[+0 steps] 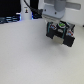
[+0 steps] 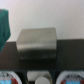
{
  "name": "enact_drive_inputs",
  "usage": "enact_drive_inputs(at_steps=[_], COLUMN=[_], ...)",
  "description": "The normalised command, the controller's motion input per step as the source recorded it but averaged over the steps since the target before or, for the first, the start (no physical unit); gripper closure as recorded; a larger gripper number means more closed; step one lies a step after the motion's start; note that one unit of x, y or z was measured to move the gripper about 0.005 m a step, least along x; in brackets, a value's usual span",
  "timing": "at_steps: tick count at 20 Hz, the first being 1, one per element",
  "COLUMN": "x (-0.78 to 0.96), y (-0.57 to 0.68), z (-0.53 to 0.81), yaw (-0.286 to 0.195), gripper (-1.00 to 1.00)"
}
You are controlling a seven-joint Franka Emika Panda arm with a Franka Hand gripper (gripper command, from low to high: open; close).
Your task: Open the kcup holder, insert the kcup into the holder, and close the kcup holder
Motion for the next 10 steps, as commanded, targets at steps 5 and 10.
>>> enact_drive_inputs(at_steps=[5,10], x=[0.27,0.08], y=[0.21,0.22], z=[-0.17,-0.21], yaw=[0.233,0.233], gripper=[-1.0,-1.0])
